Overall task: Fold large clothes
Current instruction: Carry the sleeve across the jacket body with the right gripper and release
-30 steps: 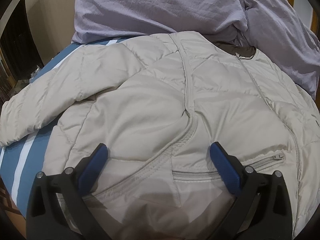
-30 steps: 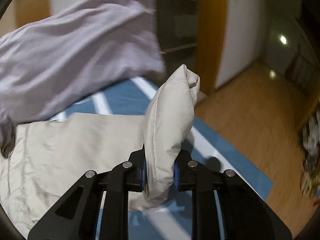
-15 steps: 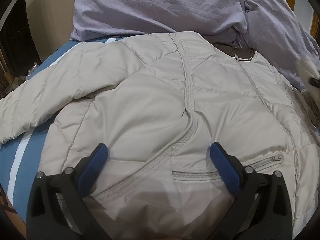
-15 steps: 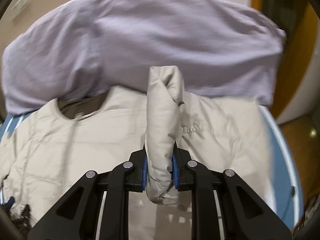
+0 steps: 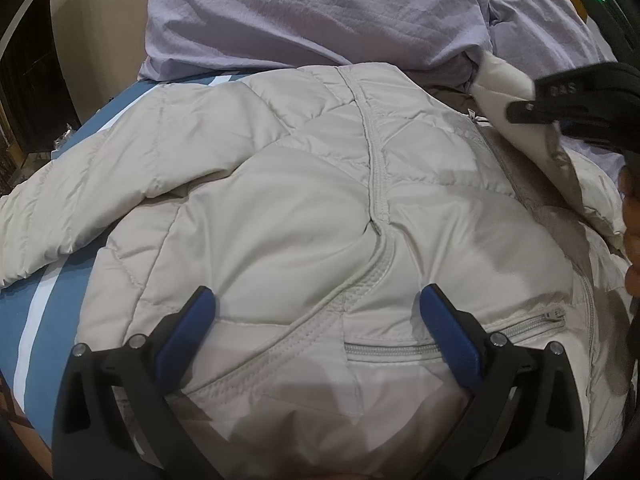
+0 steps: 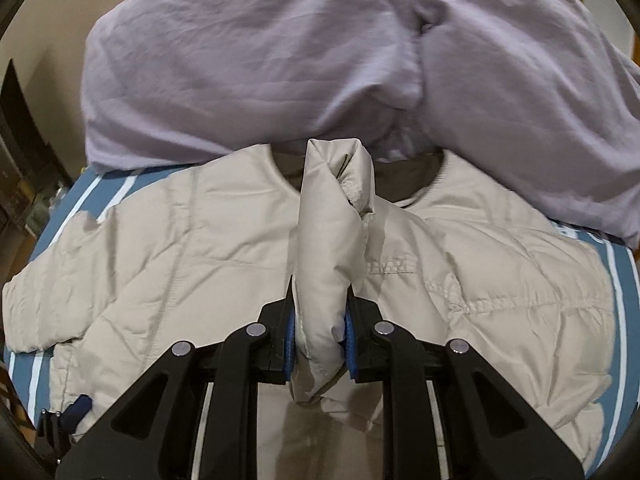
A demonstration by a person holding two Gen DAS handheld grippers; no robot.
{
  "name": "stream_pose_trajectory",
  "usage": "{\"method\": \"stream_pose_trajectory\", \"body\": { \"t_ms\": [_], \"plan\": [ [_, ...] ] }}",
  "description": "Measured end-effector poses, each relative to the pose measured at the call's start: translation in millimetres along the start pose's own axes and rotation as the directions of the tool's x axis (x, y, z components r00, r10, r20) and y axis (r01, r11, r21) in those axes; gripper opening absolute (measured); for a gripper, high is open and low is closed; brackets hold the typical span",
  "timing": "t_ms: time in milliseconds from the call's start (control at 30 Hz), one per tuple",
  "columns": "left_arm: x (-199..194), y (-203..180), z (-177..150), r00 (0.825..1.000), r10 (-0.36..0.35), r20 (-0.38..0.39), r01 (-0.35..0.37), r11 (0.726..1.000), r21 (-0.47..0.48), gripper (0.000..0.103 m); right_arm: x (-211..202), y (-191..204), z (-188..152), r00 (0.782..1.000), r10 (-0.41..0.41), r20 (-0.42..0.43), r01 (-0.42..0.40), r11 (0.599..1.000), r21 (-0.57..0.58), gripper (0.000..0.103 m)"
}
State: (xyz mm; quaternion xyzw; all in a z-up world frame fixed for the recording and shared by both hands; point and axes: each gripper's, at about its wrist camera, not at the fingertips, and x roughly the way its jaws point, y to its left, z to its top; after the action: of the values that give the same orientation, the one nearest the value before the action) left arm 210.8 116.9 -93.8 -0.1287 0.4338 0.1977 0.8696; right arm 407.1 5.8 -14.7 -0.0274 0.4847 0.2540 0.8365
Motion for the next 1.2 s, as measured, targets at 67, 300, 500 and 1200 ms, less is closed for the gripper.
{"method": "stream_pose_trajectory", "body": {
  "t_ms": [67,300,500,1200],
  "plan": [
    [-0.1,0.0,-0.1,1.0,0.0,0.0,0.0,1.0,0.0,0.101,4.6,8.7,-3.0,1.0,0.013,-0.015,-0.013,1.0,-0.01,0.02],
    [0.2,-0.4,0.2,1.0,0.002,0.0,-0.002,1.0,0.001,0.101,11.2,19.6,-26.0,0.997,0.046,-0.068,-0.048,0.998,-0.031,0.02],
    [0.4,-1.5,0.5,1.0,0.0,0.0,0.0,1.0,-0.003,0.101,5.8,23.8,-29.0,0.997,0.04,-0.07,-0.043,0.998,-0.036,0.038],
    [-48.0,88.9,8.0,0.999,0.01,0.034,-0.007,0.996,-0.089,0.101,15.8,-14.6,-33.5,0.996,-0.094,-0.006,0.094,0.992,0.088,0.07]
  ]
}}
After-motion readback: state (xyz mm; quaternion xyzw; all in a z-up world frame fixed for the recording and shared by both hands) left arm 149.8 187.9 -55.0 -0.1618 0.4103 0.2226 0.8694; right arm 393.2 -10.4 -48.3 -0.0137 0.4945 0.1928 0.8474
